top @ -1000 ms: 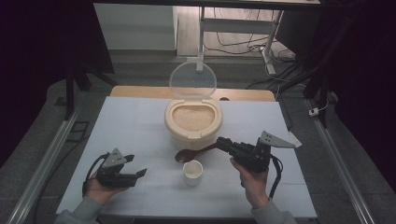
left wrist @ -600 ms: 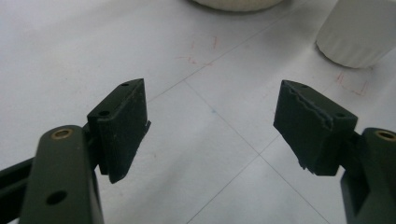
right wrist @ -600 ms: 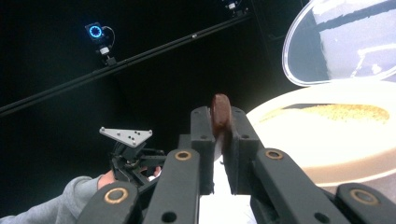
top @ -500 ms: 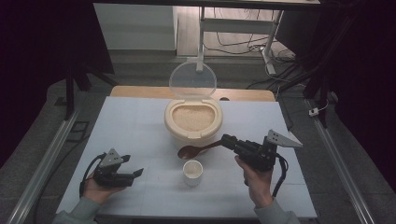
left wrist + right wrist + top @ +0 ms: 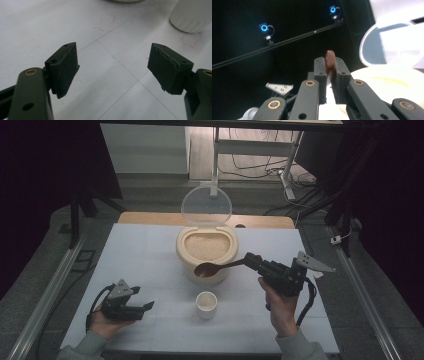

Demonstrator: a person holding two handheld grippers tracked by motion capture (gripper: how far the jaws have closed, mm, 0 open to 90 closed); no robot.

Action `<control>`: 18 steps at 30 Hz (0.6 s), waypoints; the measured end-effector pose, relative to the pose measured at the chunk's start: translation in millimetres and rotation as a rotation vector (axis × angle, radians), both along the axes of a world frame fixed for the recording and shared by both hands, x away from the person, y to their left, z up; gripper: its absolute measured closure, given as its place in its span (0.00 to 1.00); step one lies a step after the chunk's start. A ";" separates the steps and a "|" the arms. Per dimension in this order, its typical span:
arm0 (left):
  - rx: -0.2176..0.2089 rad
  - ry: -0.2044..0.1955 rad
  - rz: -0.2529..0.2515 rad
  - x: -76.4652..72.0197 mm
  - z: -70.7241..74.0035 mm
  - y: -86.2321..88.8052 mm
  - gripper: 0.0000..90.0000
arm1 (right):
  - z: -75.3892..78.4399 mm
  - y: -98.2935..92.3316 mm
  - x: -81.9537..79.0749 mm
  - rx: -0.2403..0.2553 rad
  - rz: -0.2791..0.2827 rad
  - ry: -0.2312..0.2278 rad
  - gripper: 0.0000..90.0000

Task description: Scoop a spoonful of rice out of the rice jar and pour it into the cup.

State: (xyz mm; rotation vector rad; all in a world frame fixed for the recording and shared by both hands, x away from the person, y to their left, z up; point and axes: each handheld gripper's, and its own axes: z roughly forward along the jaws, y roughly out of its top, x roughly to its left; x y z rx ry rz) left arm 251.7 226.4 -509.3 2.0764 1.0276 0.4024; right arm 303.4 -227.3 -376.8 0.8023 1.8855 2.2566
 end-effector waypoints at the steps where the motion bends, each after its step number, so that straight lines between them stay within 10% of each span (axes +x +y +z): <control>1: 0.000 0.000 0.000 0.0 0.0 0.0 0.26 | 2.9 -1.0 2.2 0.006 -0.006 -0.002 0.92; 18: 0.006 0.013 -0.012 1.0 -1.7 -0.7 0.26 | 21.9 -7.9 53.3 -0.014 -0.122 0.038 0.92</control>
